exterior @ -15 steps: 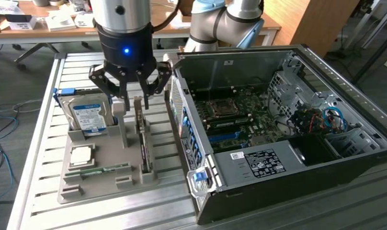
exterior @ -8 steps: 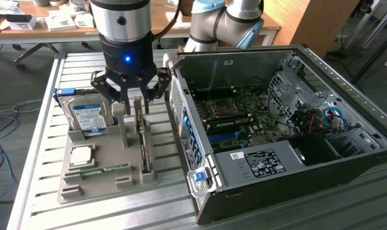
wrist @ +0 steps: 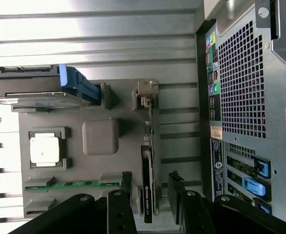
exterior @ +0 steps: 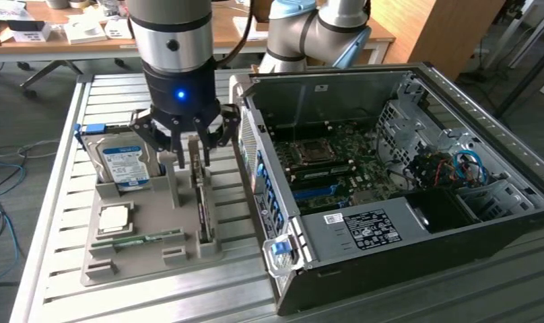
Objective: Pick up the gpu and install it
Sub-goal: 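Pick up the gpu and move the gpu toward the slot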
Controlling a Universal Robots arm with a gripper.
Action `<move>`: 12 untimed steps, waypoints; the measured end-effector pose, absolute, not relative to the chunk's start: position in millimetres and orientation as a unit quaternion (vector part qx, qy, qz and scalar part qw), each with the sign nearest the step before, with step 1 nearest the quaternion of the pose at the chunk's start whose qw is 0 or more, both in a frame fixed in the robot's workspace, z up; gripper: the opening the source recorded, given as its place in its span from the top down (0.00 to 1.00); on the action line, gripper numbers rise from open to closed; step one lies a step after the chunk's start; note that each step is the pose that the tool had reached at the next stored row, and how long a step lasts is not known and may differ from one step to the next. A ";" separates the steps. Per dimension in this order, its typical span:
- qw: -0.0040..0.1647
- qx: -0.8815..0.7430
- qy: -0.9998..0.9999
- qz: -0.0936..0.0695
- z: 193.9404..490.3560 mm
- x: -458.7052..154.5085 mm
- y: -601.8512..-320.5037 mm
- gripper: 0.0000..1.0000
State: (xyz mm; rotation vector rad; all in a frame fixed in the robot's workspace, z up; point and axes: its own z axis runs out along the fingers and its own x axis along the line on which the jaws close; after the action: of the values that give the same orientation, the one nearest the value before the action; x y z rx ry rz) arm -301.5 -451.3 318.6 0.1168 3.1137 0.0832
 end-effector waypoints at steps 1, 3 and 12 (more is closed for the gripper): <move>0.012 0.037 0.999 0.027 316.8 -301.5 -451.3 0.57; 0.012 0.038 0.999 0.027 313.0 -301.5 -451.4 0.57; 0.012 0.037 0.999 0.027 303.5 -301.5 -451.8 0.57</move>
State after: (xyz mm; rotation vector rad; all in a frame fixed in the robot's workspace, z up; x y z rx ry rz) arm -301.5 -451.8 303.5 0.1167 3.1138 0.0831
